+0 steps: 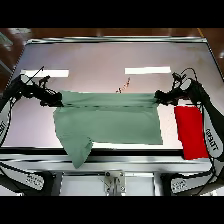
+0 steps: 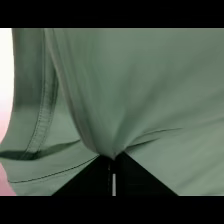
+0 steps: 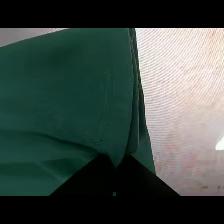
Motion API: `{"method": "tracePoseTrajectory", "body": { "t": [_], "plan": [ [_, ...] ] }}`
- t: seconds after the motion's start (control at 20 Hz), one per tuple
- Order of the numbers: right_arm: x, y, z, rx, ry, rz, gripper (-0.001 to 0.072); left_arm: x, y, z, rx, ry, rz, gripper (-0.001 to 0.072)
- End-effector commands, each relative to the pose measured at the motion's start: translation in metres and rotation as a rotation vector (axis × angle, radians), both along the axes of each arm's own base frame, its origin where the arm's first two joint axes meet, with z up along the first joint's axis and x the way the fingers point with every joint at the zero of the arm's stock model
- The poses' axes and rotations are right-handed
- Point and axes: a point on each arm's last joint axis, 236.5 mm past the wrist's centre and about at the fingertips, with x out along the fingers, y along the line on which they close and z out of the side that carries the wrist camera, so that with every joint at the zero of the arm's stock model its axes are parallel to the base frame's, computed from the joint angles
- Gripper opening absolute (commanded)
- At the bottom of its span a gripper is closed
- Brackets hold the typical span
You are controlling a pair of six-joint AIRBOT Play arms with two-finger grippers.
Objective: Fold the shirts.
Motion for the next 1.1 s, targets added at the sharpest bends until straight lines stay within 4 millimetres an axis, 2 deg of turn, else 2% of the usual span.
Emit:
{"method": "tracePoseTrajectory", "body": {
  "t": [0.0, 0.05, 0.1, 0.15, 0.25, 0.35, 0.4, 0.45, 0.5, 0.55, 0.6, 0.7, 0.8, 0.95, 1.05],
  "plan": [
    [-0.015, 0.018, -0.008, 0.037, 0.076, 0.017, 0.0085, -0.008, -0.001, -0.006, -0.007, 0.052, 0.02, 0.0139],
    [-0.015, 0.019, -0.007, 0.038, 0.074, 0.018, 0.0243, -0.009, 0.0, -0.004, -0.008, 0.056, 0.017, 0.0356],
    [-0.016, 0.019, -0.005, 0.041, 0.077, 0.019, 0.0487, -0.009, 0.001, 0.0, -0.012, 0.062, 0.015, 0.052],
    [-0.021, 0.015, -0.001, 0.043, 0.089, 0.023, 0.0589, -0.01, 0.005, 0.008, -0.016, 0.067, 0.012, 0.0545],
    [-0.034, -0.003, 0.016, 0.024, 0.108, 0.036, 0.0589, -0.012, 0.017, 0.029, -0.026, 0.076, 0.013, 0.0546],
    [-0.068, -0.039, 0.038, -0.052, 0.179, 0.06, 0.0589, -0.021, 0.034, 0.057, -0.032, 0.077, 0.028, 0.0546],
    [-0.087, -0.059, 0.047, -0.104, 0.231, 0.062, 0.0589, -0.03, 0.043, 0.068, -0.032, 0.084, 0.038, 0.055],
    [-0.109, -0.078, 0.056, -0.151, 0.291, 0.064, 0.0589, -0.041, 0.049, 0.076, -0.035, 0.097, 0.045, 0.0629],
    [-0.131, -0.092, 0.064, -0.174, 0.345, 0.063, 0.0588, -0.057, 0.053, 0.081, -0.044, 0.121, 0.051, 0.0676],
    [-0.148, -0.097, 0.068, -0.162, 0.377, 0.055, 0.0588, -0.077, 0.053, 0.08, -0.055, 0.149, 0.044, 0.0676],
    [-0.164, -0.097, 0.066, -0.133, 0.392, 0.037, 0.0587, -0.097, 0.051, 0.074, -0.064, 0.171, 0.044, 0.0676],
    [-0.191, -0.081, 0.052, -0.052, 0.373, 0.022, 0.0588, -0.143, 0.038, 0.049, -0.087, 0.199, 0.056, 0.0675],
    [-0.203, -0.061, 0.039, 0.02, 0.322, -0.002, 0.0587, -0.18, 0.013, 0.028, -0.177, 0.21, 0.083, 0.0669],
    [-0.195, -0.043, 0.038, 0.084, 0.227, -0.033, 0.0587, -0.222, -0.015, 0.003, -0.274, 0.253, 0.072, 0.0646],
    [-0.183, -0.034, 0.043, 0.131, 0.179, -0.057, 0.0588, -0.228, -0.021, -0.011, -0.283, 0.261, 0.102, 0.0645]
  ]
}}
